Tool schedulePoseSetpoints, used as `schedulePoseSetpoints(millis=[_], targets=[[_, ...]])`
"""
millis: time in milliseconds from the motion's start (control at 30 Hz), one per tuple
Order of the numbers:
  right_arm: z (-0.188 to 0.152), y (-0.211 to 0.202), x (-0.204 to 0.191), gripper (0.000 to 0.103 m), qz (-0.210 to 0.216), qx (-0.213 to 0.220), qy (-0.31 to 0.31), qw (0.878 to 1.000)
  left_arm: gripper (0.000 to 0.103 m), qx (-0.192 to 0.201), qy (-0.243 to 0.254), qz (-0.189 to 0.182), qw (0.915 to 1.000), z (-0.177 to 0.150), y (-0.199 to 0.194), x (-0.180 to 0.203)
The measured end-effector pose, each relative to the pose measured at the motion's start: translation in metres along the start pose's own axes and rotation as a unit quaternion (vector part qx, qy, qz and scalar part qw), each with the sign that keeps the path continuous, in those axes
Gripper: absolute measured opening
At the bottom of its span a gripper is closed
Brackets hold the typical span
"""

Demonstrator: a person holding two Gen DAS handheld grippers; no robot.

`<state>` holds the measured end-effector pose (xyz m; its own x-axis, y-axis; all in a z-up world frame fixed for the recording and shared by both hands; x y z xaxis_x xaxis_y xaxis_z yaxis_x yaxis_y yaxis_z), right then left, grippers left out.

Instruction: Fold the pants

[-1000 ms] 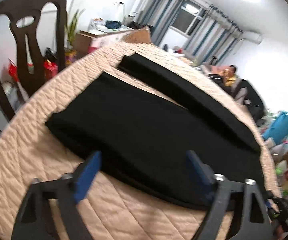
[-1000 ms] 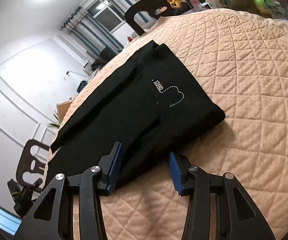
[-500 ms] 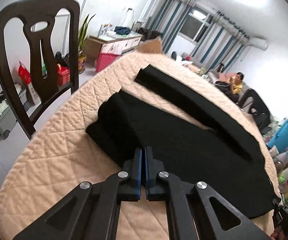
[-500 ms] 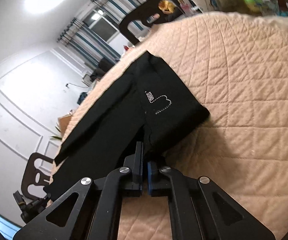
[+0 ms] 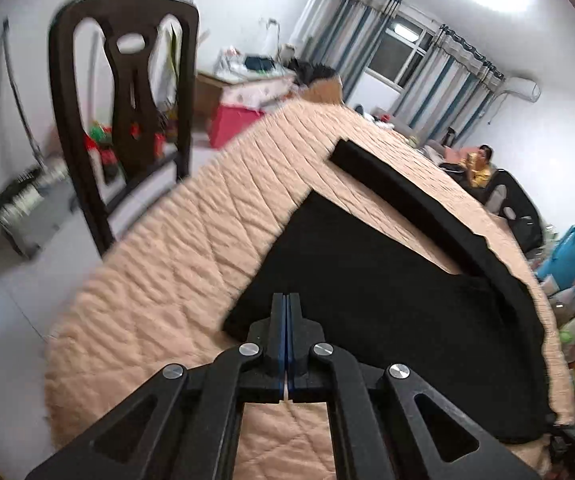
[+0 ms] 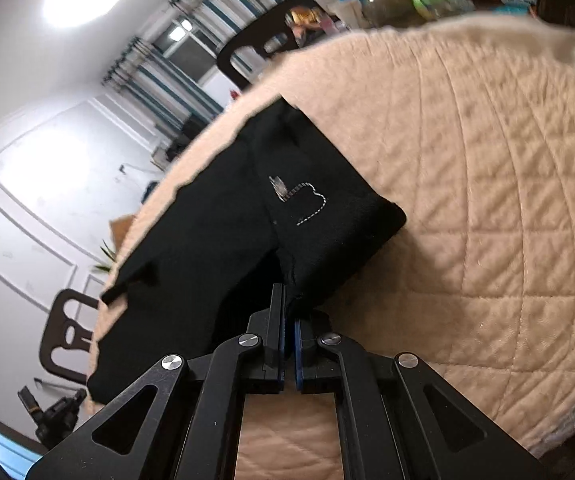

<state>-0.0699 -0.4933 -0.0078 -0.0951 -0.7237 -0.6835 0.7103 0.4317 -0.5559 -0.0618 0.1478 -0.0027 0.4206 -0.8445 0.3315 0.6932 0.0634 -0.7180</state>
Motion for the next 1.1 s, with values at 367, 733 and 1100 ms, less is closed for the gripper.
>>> schedulePoseSetpoints(millis=[367,733,1100], targets=[[0.002,0.005,-0.007,0.007,-0.018,0.013,-0.032,0.999,0.054,0.03,0.016,0.022,0.9992,0.001,0.015,0.011],[0.004,0.01,-0.003,0.007,-0.008,0.017,-0.023,1.0,0.004,0.025,0.068,0.061,0.9955,-0.001,0.014,0.02],[0.002,0.004,-0.001,0.008,-0.009,0.014,-0.029,0.999,0.003,0.005,0.089,0.06,0.9942,-0.004,0.0,0.012]])
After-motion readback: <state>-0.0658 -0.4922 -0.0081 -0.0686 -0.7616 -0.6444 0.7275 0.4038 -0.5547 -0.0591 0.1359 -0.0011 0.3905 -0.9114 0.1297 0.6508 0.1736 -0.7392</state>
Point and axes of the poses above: each gripper's, at about its wrist camera, not at the fingertips, and y roughly the way its jaws point, x to its right, z to its top, the point moved 1 cm from there along y, roughly the way its jaws point, and after that the axes turned 6 degrees about z, right-handed, at the moved point
